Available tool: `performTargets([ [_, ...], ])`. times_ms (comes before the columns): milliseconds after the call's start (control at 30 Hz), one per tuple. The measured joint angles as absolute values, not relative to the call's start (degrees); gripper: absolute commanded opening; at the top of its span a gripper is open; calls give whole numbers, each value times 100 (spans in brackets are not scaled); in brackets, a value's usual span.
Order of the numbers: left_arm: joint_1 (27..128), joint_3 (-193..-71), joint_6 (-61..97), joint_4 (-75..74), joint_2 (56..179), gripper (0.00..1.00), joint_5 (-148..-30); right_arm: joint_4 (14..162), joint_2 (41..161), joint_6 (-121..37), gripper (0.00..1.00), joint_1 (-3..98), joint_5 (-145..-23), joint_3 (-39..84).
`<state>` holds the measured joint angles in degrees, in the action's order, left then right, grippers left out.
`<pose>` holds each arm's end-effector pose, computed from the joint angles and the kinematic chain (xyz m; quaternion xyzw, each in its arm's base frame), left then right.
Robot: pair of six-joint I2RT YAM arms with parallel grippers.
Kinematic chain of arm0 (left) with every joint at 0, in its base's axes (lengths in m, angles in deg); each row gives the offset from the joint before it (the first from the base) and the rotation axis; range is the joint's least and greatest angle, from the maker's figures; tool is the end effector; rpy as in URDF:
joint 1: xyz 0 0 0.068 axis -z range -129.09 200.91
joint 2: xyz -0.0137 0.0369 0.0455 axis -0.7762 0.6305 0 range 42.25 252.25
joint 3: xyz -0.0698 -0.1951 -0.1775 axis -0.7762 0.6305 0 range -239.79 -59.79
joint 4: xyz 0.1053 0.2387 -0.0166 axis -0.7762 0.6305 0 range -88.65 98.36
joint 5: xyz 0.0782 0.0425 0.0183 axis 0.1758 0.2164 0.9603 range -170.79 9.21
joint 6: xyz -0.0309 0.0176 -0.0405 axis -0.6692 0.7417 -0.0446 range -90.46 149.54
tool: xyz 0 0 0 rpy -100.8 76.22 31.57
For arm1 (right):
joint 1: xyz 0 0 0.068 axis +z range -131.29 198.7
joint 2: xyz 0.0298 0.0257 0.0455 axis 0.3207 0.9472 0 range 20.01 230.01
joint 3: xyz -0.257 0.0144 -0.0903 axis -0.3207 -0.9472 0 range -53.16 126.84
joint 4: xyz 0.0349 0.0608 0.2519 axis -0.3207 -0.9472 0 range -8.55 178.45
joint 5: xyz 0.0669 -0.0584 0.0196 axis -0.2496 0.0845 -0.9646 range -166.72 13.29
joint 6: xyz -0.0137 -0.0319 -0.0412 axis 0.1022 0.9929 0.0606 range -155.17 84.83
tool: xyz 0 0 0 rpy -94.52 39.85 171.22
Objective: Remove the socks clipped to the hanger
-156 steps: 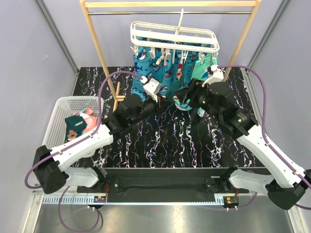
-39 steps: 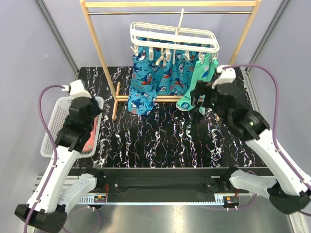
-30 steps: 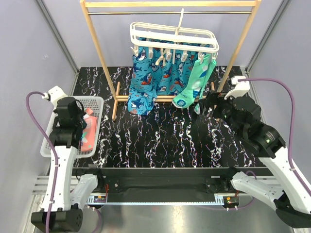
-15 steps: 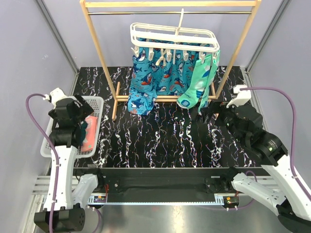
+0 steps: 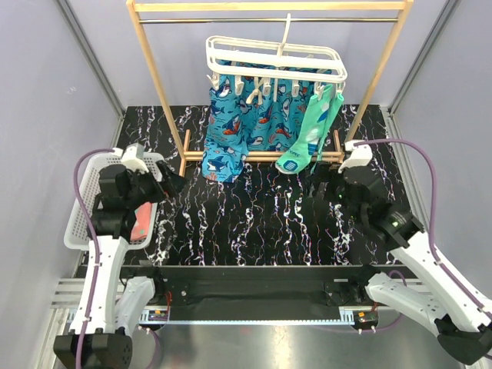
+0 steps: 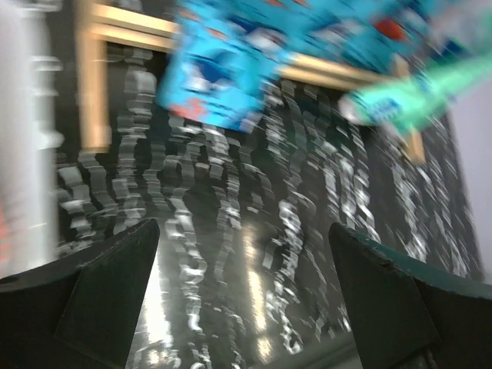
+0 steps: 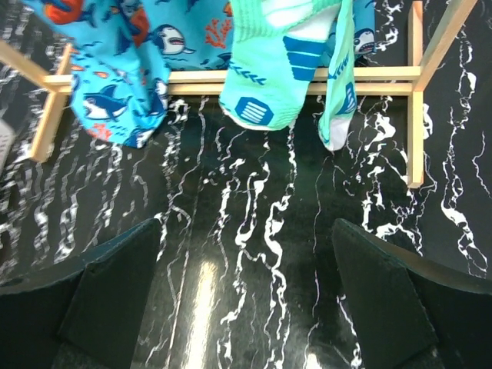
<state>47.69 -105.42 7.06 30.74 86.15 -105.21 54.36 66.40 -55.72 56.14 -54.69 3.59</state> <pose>0.1675 -0.0054 0.3146 -0.0793 0.8397 -0.2630 0.4685 0.1400 0.0905 0.3647 -0.0174 0.8284 0.1201 0.5468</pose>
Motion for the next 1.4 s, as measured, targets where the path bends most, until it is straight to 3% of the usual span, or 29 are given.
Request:
performTargets([
  [233,5789,-10109,765,2637,8720,98,-11376,6470,7717,-5553,100,5614,-5209,224],
  [733,6104,-10042,854,2735,8656,99,-11444,8181,10941,-5494,97,5299,-3620,1537],
  [833,6165,-10042,854,2740,8650,99,-11446,8299,11359,-5452,88,5165,-3402,1776],
  [867,6178,-10042,854,2740,8652,98,-11446,8334,11446,-5428,74,5128,-3358,1804],
  [967,6209,-10042,854,2740,8665,98,-11439,8356,11534,-5349,46,5078,-3262,1808],
  [1067,6261,-10042,857,2746,8705,96,-11387,8310,11516,-5312,29,5074,-3286,1828],
  [1100,6286,-10042,854,2755,8722,95,-11372,8258,11483,-5297,16,5074,-3345,1832],
  [1167,6355,-10042,854,2777,8744,95,-11359,8087,11348,-5266,3,5074,-3566,1830],
  [1400,6723,-10042,854,2766,8740,93,-11332,7460,10113,-5369,0,5074,-4468,1575],
])
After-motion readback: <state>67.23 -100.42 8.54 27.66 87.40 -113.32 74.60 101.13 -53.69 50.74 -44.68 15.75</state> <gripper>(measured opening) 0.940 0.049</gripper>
